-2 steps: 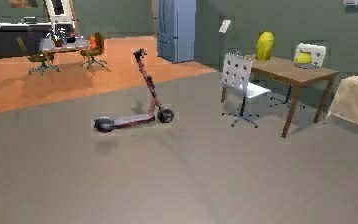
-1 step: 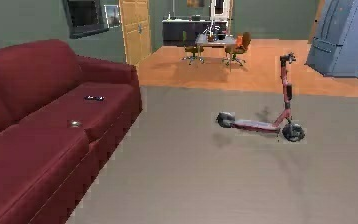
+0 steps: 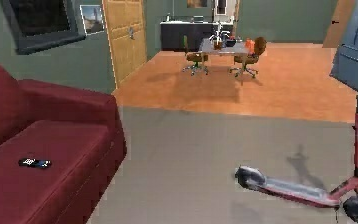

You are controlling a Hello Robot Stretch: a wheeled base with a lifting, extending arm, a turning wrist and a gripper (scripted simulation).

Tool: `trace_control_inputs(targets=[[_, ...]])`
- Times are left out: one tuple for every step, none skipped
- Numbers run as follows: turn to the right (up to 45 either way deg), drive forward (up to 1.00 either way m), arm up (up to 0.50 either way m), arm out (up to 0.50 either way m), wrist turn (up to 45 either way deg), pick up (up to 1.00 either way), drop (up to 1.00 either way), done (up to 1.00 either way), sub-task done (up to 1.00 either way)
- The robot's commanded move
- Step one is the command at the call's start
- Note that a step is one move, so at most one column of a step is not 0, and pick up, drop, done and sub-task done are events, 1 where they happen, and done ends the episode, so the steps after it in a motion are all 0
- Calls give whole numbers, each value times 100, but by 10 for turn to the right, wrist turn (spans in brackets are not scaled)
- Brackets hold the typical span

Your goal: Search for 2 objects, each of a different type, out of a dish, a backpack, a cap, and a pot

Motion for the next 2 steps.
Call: trace_control_inputs(targets=[[0,100,0,0,0,0,0,0,0],[0,100,0,0,0,0,0,0,0]])
